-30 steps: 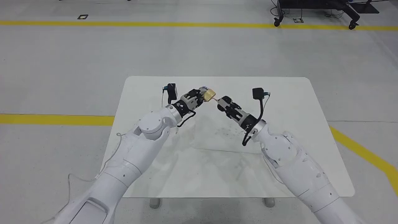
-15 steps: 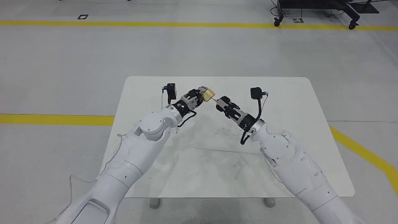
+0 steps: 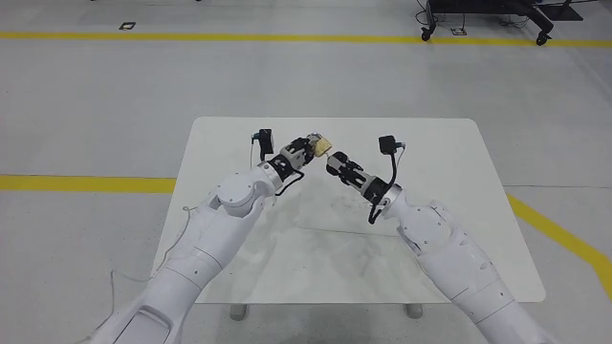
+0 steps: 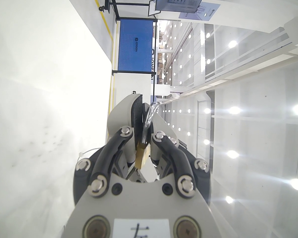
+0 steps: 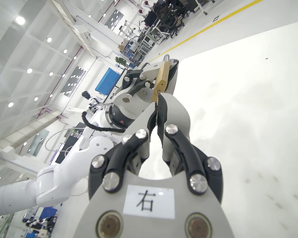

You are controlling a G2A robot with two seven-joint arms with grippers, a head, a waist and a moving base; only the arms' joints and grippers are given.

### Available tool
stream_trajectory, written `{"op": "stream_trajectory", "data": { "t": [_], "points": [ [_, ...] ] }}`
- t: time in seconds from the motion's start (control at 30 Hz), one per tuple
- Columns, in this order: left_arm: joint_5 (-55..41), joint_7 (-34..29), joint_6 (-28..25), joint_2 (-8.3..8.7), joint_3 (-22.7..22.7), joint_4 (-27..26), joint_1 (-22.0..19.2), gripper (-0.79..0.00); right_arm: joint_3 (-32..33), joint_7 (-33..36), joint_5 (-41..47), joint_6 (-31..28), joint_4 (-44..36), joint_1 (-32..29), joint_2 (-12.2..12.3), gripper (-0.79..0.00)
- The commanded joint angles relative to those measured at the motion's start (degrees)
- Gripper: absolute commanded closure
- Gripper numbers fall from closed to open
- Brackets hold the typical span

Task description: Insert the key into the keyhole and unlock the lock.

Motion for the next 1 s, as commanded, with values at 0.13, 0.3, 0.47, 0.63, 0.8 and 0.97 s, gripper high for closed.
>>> {"op": "stream_trajectory", "data": {
  "t": [0.13, 0.3, 0.47, 0.63, 0.8, 0.97],
  "points": [
    [1.11, 0.19, -1.26, -0.27, -0.46, 0.04, 0.23, 0.0, 0.39, 1.62, 3.33, -1.02, 1.32, 0.45, -0.35, 0.0],
    [3.35, 0.78, -1.87, -0.39, -0.64, -0.1, 0.39, 0.0, 0.89, 2.59, 4.56, -1.76, 2.13, 0.72, -0.52, 0.0],
    [8.02, 1.27, -3.15, -0.26, -0.74, -0.46, 0.35, 0.0, 1.39, 5.1, 3.98, -1.36, 2.4, 1.04, -0.45, 0.0],
    [11.44, 0.42, -3.61, 0.08, -1.56, -1.13, 0.43, 0.0, 1.82, 7.46, 3.43, -0.72, 2.38, 0.97, -0.35, 0.0],
    [14.38, -0.85, -3.96, 0.46, -2.38, -2.03, 0.78, 0.0, 2.3, 8.34, 2.94, -0.39, 2.27, 0.68, -0.3, 0.0],
    [15.28, -2.0, -3.65, 0.58, -2.99, -2.64, 1.18, 0.0, 2.68, 8.82, 3.11, -0.32, 2.17, 0.51, -0.34, 0.0]
  ]
}}
